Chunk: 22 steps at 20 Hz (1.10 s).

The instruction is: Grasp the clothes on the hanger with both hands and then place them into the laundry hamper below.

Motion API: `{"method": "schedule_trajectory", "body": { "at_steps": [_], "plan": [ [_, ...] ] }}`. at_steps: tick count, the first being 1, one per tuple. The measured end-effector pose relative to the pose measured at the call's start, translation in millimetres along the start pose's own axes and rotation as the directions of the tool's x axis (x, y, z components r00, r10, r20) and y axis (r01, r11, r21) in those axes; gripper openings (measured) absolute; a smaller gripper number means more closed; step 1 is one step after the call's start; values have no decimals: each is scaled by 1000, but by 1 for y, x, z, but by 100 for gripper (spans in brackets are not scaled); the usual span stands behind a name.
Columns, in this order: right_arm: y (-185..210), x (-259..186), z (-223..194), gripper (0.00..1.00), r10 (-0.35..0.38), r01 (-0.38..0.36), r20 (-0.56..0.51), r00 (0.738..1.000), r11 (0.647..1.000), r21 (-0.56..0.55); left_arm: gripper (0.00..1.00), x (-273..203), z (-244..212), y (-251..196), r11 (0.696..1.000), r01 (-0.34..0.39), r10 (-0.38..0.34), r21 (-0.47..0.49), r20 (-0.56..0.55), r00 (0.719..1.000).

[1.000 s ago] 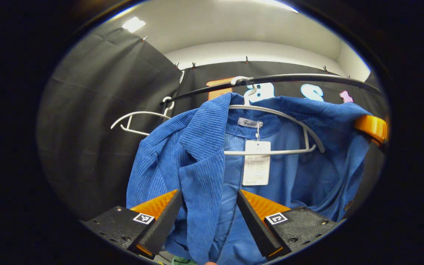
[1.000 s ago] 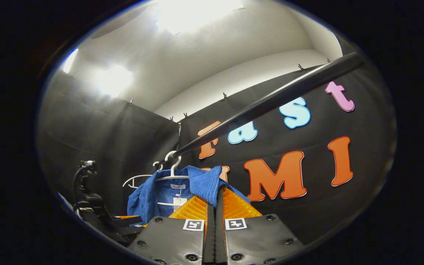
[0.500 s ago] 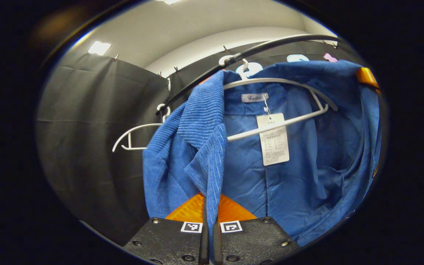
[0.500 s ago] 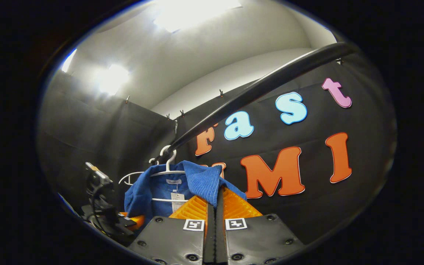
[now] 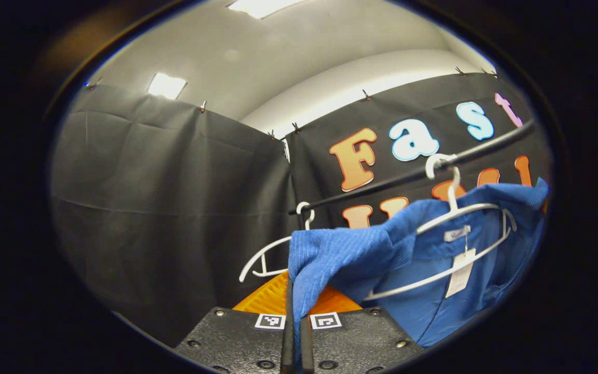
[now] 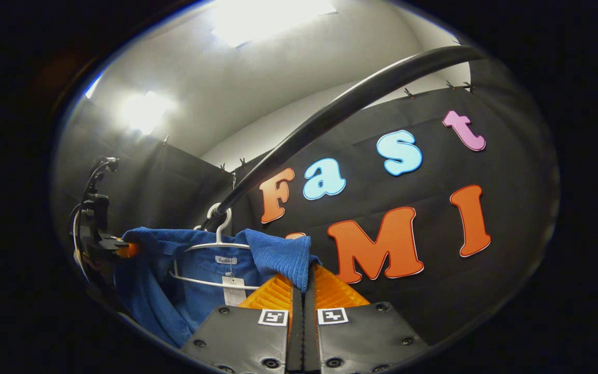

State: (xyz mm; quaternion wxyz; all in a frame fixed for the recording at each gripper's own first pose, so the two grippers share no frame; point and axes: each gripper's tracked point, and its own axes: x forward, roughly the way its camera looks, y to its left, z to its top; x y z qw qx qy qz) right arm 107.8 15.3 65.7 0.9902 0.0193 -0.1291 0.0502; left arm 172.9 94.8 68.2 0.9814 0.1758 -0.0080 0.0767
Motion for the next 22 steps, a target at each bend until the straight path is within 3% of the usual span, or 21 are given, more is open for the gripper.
{"method": "schedule_trajectory", "body": {
  "at_steps": [4, 8, 11, 18, 22],
  "plan": [
    [1, 5, -3, 7, 7, -7, 2, 1000, 1000, 19, 4, 46, 12, 17, 998, 12, -12, -68, 8, 1000],
    [14, 4, -6, 7, 56, -56, -18, 998, 998, -4, 6, 93, 10, 36, 1000, -15, 14, 10, 35, 999],
    [16, 2, -3, 7, 67, -67, -13, 998, 998, -20, 4, 118, -15, 27, 999, 36, -35, 33, -21, 999],
    [16, 10, -8, 7, 52, -53, -26, 998, 998, -41, 4, 106, -119, 8, 995, 89, -94, -40, -159, 983],
    [4, 15, -8, 7, 5, -7, -23, 1000, 998, -67, 5, 70, -153, -5, 994, 107, -106, -4, -180, 978]
  ]
}}
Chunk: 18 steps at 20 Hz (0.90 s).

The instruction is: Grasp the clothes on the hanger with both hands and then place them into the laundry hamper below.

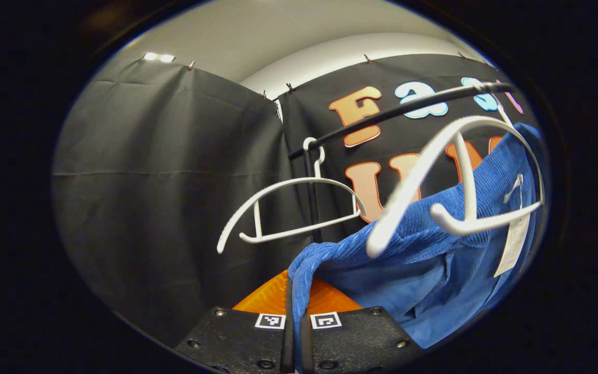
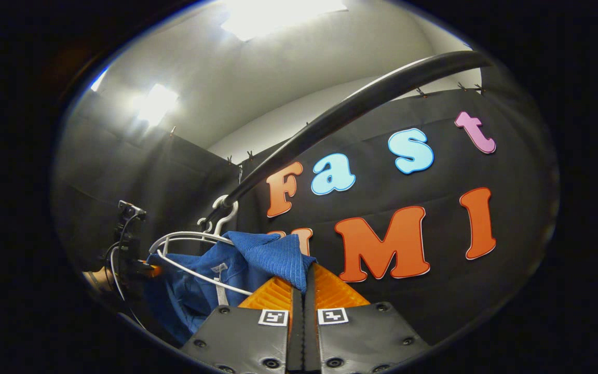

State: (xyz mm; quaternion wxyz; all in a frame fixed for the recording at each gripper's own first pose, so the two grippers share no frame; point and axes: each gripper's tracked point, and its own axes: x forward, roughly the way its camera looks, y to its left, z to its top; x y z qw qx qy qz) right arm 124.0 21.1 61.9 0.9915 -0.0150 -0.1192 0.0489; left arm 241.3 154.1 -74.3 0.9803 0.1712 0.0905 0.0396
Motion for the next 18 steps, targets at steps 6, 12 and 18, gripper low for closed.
{"method": "schedule_trajectory", "body": {
  "at_steps": [6, 12, 18],
  "plan": [
    [-49, 19, -1, 7, -114, 113, -7, 993, 993, -35, 5, -50, -25, -25, 997, 58, -59, -45, -9, 998],
    [-104, 15, -47, 7, -242, 234, -132, 961, 969, -74, 6, -99, -33, -66, 989, 135, -135, -68, -3, 991],
    [-111, -24, -83, 7, -263, 235, -212, 941, 961, -147, 5, -117, -50, -104, 973, 215, -218, -83, -32, 975]
  ]
}}
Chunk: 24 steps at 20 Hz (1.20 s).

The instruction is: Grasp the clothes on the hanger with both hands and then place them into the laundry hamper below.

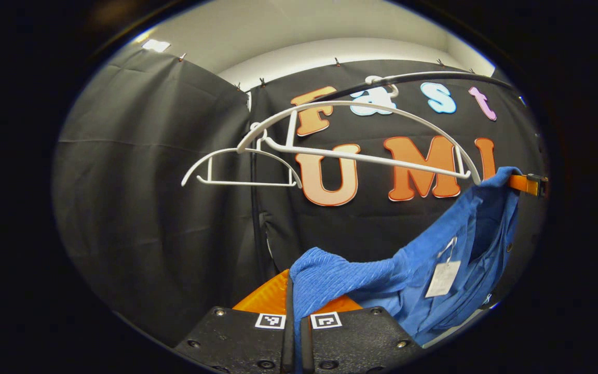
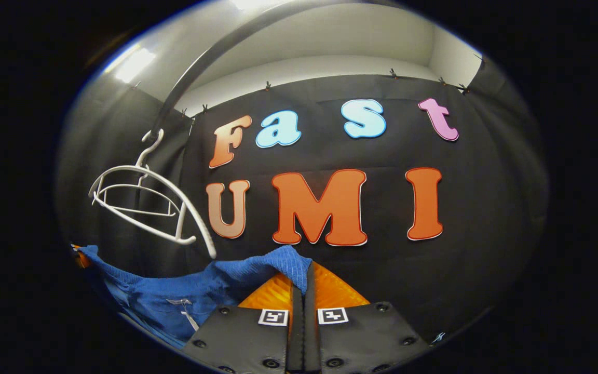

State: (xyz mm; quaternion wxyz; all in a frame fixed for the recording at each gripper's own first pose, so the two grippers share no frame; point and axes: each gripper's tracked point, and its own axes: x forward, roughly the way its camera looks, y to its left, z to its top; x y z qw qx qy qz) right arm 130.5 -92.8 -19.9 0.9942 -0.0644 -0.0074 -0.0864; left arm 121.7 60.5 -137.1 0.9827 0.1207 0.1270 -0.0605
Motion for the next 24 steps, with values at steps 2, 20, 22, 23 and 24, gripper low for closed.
{"method": "schedule_trajectory", "body": {
  "at_steps": [2, 20, 22, 23, 24],
  "plan": [
    [7, -12, -8, 7, 23, -22, -23, 999, 1000, 10, 3, 3, -9, -15, 999, 37, -37, -9, -26, 999],
    [153, -61, -227, 8, 353, -284, -481, 803, 935, 211, 5, -3, -188, -160, 927, 263, -356, -266, -406, 842],
    [156, -71, -270, 8, 349, -254, -569, 745, 937, 241, 6, -10, -222, -166, 927, 248, -360, -283, -478, 801],
    [159, -81, -292, 8, 350, -231, -618, 704, 936, 267, 6, -15, -241, -167, 930, 235, -355, -283, -522, 776],
    [164, -95, -315, 8, 353, -210, -668, 655, 934, 288, 7, -23, -265, -171, 931, 223, -355, -288, -580, 733]
  ]
}}
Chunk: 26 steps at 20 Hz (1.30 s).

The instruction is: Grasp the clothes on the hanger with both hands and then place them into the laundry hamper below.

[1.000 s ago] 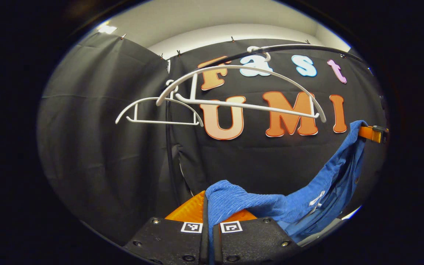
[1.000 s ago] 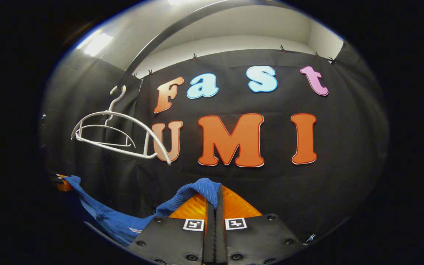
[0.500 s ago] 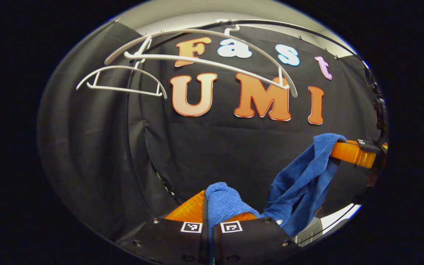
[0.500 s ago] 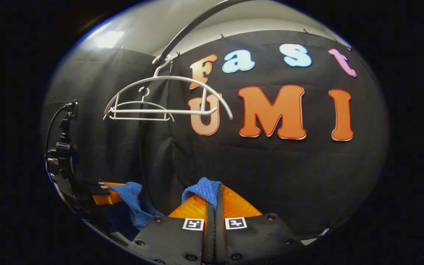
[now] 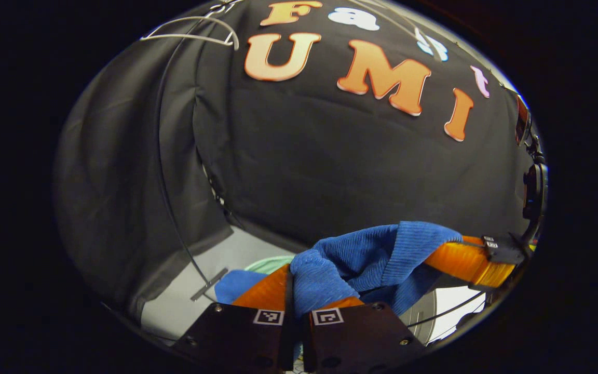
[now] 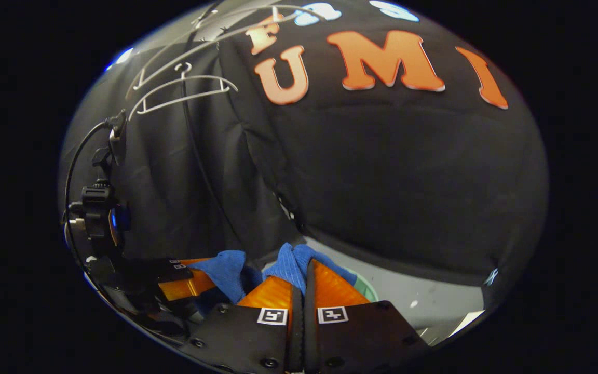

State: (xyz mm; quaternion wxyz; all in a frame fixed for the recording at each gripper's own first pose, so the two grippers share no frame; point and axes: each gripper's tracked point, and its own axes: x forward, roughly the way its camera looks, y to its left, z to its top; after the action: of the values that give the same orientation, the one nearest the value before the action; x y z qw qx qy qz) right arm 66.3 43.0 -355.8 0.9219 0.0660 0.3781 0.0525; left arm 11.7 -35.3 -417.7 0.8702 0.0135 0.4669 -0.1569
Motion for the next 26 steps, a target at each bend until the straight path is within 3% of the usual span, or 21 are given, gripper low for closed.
{"method": "schedule_trajectory", "body": {
  "at_steps": [4, 7, 9, 12, 13, 14, 15, 18, 19, 20, 21, 26],
  "plan": [
    [-18, 23, -93, 8, -51, 59, -197, 979, 998, 33, 8, 11, -52, 0, 1000, -20, 16, -22, -152, 988],
    [-28, 27, -121, 8, -79, 94, -277, 958, 995, 42, 13, 12, -61, -6, 1000, -23, 22, -6, -200, 980],
    [-29, 24, -121, 8, -100, 118, -298, 949, 992, 44, 45, 15, -62, -9, 999, -31, 27, -16, -203, 979],
    [-29, 24, -128, 11, -99, 120, -312, 945, 992, 48, 58, 11, -69, -6, 999, -41, 34, -33, -201, 979],
    [-29, 23, -127, 11, -100, 119, -311, 945, 992, 43, 70, 11, -70, -4, 998, -48, 42, -27, -194, 980],
    [-30, 22, -127, 34, -101, 117, -302, 948, 992, 36, 77, 6, -72, -1, 998, -58, 53, -21, -189, 981],
    [-31, 22, -125, 50, -103, 116, -296, 950, 993, 24, 91, 3, -73, 2, 998, -68, 63, -20, -186, 981],
    [-35, 19, -129, 100, -117, 125, -288, 950, 992, 7, 94, -3, -74, 7, 996, -83, 75, -39, -183, 980],
    [-34, 19, -130, 100, -120, 128, -288, 950, 992, 9, 94, -4, -74, 9, 995, -87, 78, -44, -182, 980],
    [-34, 18, -129, 91, -119, 128, -286, 951, 992, 13, 94, -7, -75, 11, 995, -88, 78, -45, -180, 981],
    [-33, 15, -129, 99, -122, 131, -284, 951, 991, 15, 95, -10, -75, 10, 995, -87, 78, -43, -179, 981],
    [-31, -2, -125, 99, -129, 138, -260, 957, 990, 17, 95, -31, -70, 10, 996, -84, 77, -38, -147, 986]
  ]
}}
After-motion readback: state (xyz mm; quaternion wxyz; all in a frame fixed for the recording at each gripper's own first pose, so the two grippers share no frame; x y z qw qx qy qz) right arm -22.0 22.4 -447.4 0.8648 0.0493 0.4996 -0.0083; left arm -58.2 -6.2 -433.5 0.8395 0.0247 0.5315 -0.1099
